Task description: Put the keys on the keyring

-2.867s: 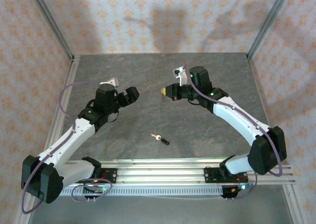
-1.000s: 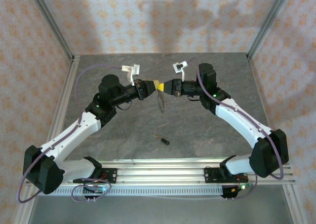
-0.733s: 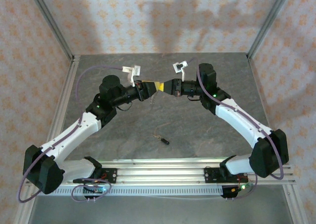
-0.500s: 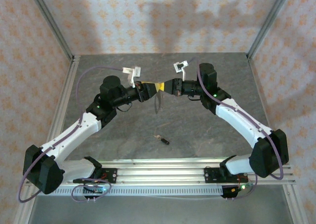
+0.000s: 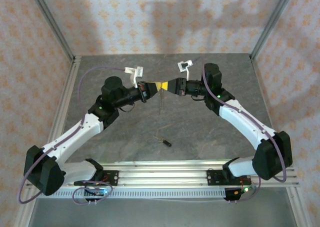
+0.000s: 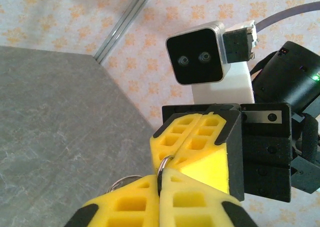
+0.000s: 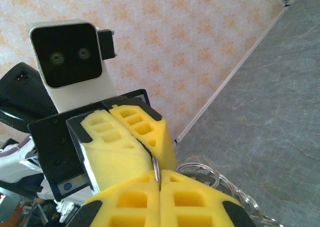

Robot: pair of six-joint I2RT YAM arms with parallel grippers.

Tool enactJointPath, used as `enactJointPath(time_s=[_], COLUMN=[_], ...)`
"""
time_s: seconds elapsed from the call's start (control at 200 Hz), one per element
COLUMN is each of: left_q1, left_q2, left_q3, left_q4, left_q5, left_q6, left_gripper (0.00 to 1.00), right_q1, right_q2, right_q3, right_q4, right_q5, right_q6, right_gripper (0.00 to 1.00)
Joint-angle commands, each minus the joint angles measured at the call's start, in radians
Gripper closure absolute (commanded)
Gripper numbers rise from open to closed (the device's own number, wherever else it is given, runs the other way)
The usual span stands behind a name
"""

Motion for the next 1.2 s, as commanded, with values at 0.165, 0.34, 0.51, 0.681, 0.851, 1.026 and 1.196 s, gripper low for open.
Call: enactJointPath(time_s=[0.165,0.34,0.51,0.681,0.851,1.026,1.196], left_q1=[-0.061,-0.061,-0.061,-0.060,-0.060,-0.060,-0.059], left_q2=[0.028,0.008,0.007,0.016,0.012,0.007,0.001], left_q3=[0.056,0.022,0.005,0.007,0.007,0.004,0.024], left_q4=[0.012,0.022,0.027,0.024,0.012,0.006,-0.064], left_q5=[0.024,-0.076,-0.117,-0.119,-0.122,-0.130,-0.209], left_q6=[0.033,0.029,0.029,0.027,0.031,0.035,0.023], left_gripper=[1.00,1.00,1.00,1.00,1.00,1.00,1.00], right_q1=[0.002,-0.036,-0.055,-0.054,-0.057,-0.057,-0.057], right_q2=[0.010,0.002,-0.015,-0.020,-0.022,-0.028,-0.042], right_q3=[-0.004,-0.025,-0.036,-0.037,-0.045,-0.052,-0.061], right_q4=[0.064,0.105,0.117,0.117,0.117,0.117,0.116], right_q5=[-0.008,0.010,0.016,0.017,0.014,0.007,0.026], right_q6=[0.005,0.050,0.064,0.065,0.062,0.057,0.054], right_gripper=[1.00,0.84,0.78,0.80,0.95,1.00,1.00])
